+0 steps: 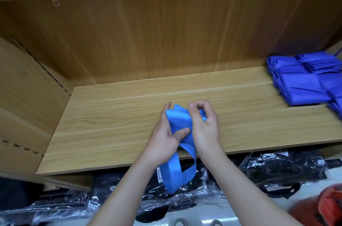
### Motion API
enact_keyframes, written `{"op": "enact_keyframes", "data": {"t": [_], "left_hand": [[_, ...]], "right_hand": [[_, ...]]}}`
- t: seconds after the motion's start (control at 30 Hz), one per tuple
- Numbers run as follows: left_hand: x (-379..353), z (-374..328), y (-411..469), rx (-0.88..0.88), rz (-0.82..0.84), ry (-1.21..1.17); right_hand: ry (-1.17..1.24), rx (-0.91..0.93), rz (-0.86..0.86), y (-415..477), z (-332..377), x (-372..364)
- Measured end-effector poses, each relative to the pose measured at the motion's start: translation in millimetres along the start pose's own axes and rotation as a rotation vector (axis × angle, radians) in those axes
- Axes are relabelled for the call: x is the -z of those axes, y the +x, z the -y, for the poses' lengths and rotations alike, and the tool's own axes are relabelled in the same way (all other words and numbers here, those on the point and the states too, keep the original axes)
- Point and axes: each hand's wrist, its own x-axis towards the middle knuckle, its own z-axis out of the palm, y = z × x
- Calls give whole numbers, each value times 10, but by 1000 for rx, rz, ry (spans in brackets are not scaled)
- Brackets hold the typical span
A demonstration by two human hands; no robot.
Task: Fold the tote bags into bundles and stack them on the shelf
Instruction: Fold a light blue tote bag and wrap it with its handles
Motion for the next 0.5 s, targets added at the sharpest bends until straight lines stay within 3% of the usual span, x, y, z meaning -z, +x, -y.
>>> {"op": "enact_keyframes", "data": {"t": [0.2,0.33,0.4,0.5], "left_hand": [[-26,22,-52,34,36,-354],[19,-38,-112,-58,-28,-252],[41,-62,-153,-94,-142,-168],[128,-39,-187,-151,-260,-67]], "right_hand": [[9,157,-166,21,-121,50],[-146,367,-126,11,-123,77],[-209,391,39,6,-77,127],[-387,311,546,57,33,325]]}}
